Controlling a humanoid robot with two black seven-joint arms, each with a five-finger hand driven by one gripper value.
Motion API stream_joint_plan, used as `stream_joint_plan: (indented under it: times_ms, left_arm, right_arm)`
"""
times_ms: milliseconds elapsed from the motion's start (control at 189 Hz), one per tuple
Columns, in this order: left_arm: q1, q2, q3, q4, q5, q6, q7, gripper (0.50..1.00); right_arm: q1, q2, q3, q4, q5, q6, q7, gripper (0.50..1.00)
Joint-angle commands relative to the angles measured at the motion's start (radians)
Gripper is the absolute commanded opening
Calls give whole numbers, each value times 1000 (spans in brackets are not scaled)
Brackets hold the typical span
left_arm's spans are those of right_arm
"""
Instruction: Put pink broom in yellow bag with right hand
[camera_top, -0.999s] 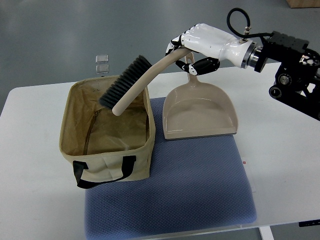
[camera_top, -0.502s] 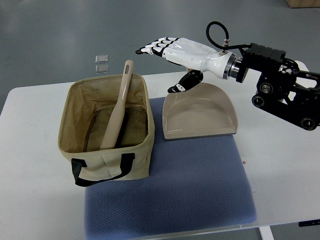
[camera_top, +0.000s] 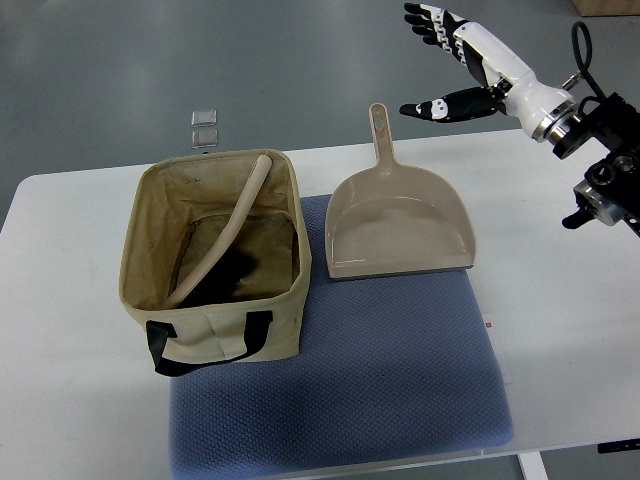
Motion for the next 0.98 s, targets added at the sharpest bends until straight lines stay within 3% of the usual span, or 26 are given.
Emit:
stream_joint_plan:
  times_ms: [0, 238, 608, 978]
  left_arm:
    - [0, 0, -1, 0, 0, 0, 0, 1000]
    - [0, 0, 0, 0, 0, 0, 0, 1000]
    - [0, 0, 0, 0, 0, 0, 0, 1000]
    - [0, 0, 0, 0, 0, 0, 0, 1000]
  right_arm:
    - [-46, 3, 53, -10, 225, -11, -35, 928]
    - [-143, 53, 164, -96, 558, -6, -40, 928]
    - [-293, 136, 237, -116, 561, -8, -31, 930]
    - [-308, 147, 237, -116, 558, 1, -26, 930]
